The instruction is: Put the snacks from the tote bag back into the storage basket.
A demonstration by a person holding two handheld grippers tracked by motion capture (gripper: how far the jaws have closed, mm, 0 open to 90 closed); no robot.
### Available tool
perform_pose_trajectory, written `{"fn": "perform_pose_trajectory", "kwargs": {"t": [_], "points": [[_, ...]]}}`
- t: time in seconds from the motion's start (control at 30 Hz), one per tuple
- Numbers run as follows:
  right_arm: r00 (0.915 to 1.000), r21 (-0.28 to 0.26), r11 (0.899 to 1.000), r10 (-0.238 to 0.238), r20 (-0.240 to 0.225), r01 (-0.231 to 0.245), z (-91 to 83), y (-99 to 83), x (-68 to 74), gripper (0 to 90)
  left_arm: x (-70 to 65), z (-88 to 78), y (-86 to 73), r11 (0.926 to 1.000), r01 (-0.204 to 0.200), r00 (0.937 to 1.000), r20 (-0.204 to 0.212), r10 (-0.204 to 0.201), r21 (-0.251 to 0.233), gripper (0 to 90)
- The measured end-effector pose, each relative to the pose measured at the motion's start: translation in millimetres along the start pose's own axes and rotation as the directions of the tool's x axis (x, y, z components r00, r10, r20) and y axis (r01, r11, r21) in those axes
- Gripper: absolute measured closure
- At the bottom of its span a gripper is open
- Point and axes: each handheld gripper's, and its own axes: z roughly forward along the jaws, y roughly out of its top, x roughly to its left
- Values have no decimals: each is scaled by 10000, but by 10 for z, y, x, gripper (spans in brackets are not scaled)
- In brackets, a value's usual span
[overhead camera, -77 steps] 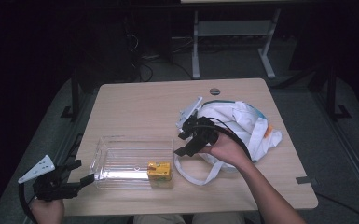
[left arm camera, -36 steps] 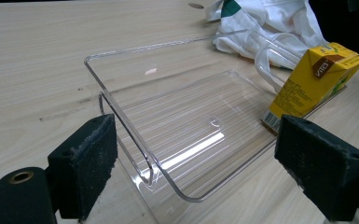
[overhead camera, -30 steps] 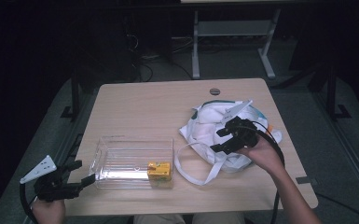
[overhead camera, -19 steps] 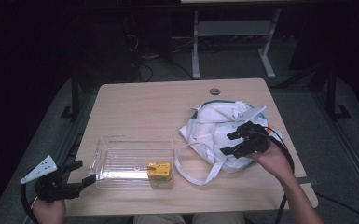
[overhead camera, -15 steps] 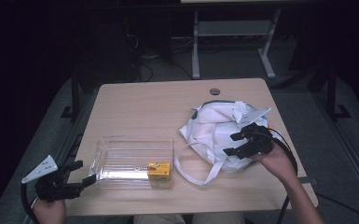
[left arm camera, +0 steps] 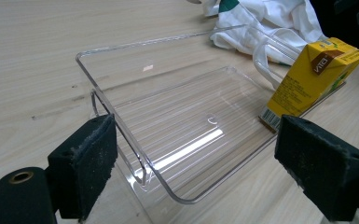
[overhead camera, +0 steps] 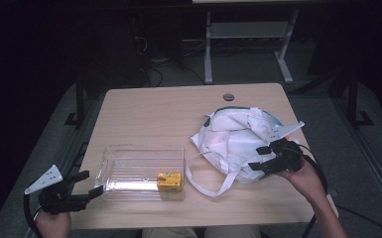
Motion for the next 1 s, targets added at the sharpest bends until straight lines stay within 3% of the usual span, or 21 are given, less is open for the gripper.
{"fn": "perform_pose_trajectory", "kwargs": {"t": [0.37,0.5,1.0], "points": [[9983,-219,9983,542,194,-538,-93,-244,-35,319,-13,11,5,9993,-345,9989,306,341,131,127],[9977,-280,9978,614,291,-606,-133,-328,-45,317,-31,28,-2,9997,-243,9990,382,239,85,127],[9925,-555,9931,1064,598,-1031,-223,-675,-40,305,-69,57,1,9985,-523,9971,562,513,161,127]]}}
